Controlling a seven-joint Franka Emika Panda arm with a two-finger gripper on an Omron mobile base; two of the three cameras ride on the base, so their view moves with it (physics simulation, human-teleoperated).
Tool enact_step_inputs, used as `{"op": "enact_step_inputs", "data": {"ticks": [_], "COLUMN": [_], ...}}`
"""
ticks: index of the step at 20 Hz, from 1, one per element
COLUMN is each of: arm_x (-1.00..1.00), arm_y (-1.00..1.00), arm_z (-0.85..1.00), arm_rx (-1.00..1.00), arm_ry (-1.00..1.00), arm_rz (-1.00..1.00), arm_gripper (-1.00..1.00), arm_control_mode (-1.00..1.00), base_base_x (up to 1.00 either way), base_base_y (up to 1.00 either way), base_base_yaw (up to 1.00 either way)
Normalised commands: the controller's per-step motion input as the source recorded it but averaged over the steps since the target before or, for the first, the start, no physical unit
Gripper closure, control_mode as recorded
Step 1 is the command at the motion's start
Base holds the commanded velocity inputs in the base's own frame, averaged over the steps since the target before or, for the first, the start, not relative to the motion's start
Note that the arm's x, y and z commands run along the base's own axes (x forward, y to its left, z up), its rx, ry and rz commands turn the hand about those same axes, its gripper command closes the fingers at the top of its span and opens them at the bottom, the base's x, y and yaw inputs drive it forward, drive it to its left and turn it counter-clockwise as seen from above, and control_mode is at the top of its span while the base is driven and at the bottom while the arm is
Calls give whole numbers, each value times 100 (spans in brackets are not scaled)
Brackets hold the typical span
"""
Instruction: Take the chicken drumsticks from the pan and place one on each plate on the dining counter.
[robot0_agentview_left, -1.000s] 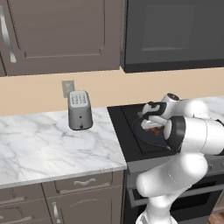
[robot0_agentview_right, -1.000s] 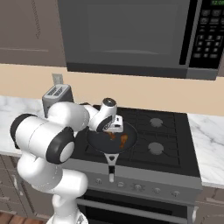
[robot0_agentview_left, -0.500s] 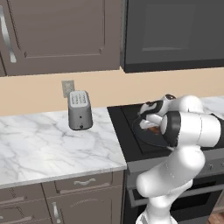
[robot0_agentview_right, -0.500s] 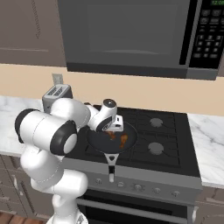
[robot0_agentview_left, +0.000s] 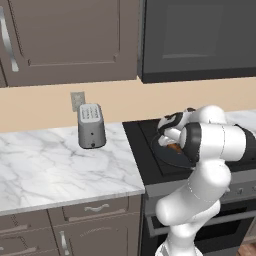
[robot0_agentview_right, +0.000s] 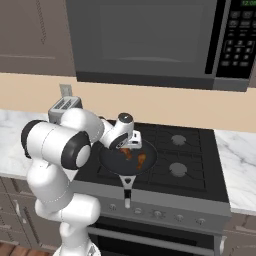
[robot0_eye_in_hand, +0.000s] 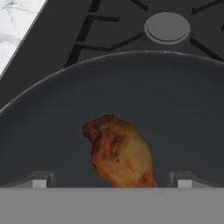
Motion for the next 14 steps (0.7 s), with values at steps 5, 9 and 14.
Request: {"op": "enact_step_inputs", "data": {"ticks": [5,9,14], "arm_x": [9,0,-1], "arm_y": [0,0,0], "arm_z": [-8,-13,-9], "arm_rx": [-4,-6,-4], "arm_ry": [-2,0,-3], "arm_rz": [0,0,0], "arm_gripper": [-100,-100,-100], "arm_control_mode": [-100,-100,-100], "base_base_x": [0,0,0], "base_base_y": [0,0,0], "base_base_yaw": [0,0,0]}}
